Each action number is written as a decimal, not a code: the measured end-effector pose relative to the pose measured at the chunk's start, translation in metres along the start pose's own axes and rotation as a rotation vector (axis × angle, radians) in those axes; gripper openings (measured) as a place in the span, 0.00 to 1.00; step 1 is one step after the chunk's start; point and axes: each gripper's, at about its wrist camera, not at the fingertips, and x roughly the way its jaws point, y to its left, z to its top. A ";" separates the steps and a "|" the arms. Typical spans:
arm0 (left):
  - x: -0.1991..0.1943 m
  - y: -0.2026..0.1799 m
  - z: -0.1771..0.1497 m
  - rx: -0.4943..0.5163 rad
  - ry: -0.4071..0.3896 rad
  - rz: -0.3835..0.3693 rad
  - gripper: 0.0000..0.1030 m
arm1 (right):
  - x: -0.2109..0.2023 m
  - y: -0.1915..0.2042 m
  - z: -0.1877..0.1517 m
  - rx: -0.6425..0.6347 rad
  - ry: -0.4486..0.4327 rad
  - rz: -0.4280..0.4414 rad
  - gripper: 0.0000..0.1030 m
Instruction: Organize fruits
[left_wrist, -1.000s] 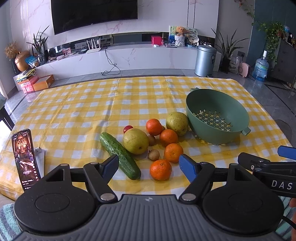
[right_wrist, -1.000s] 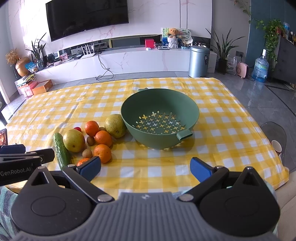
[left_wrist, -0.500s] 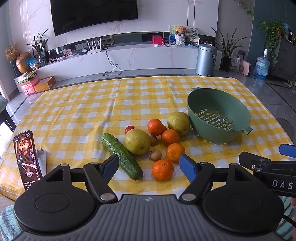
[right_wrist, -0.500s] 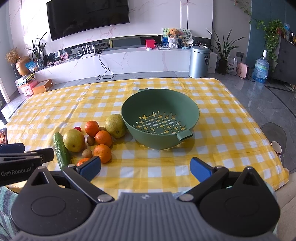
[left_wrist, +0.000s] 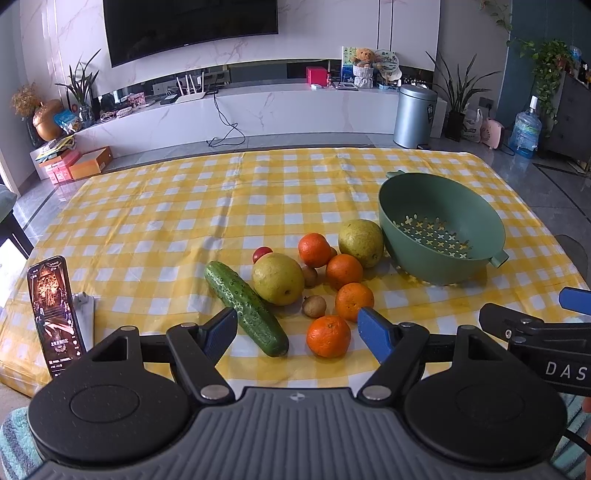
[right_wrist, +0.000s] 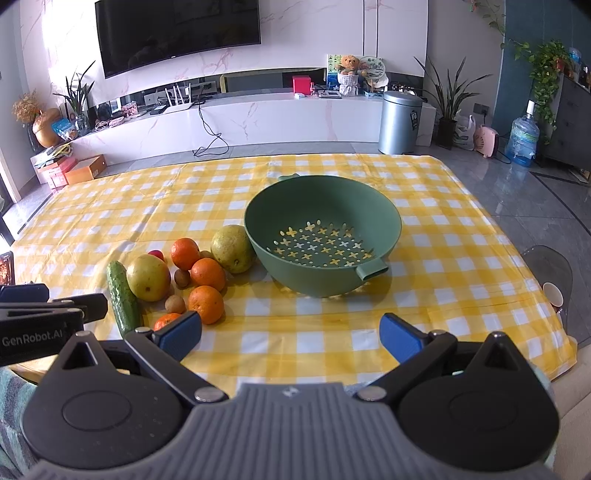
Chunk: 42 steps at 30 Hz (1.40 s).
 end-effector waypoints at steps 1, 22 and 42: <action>0.001 0.000 0.000 -0.001 0.001 0.000 0.85 | 0.000 0.000 0.000 0.000 0.000 0.000 0.96; 0.059 0.038 0.012 -0.079 0.143 -0.160 0.50 | 0.062 0.015 -0.002 0.019 0.021 0.214 0.61; 0.146 0.043 0.031 0.047 0.171 -0.121 0.75 | 0.167 0.041 0.004 0.072 0.137 0.389 0.49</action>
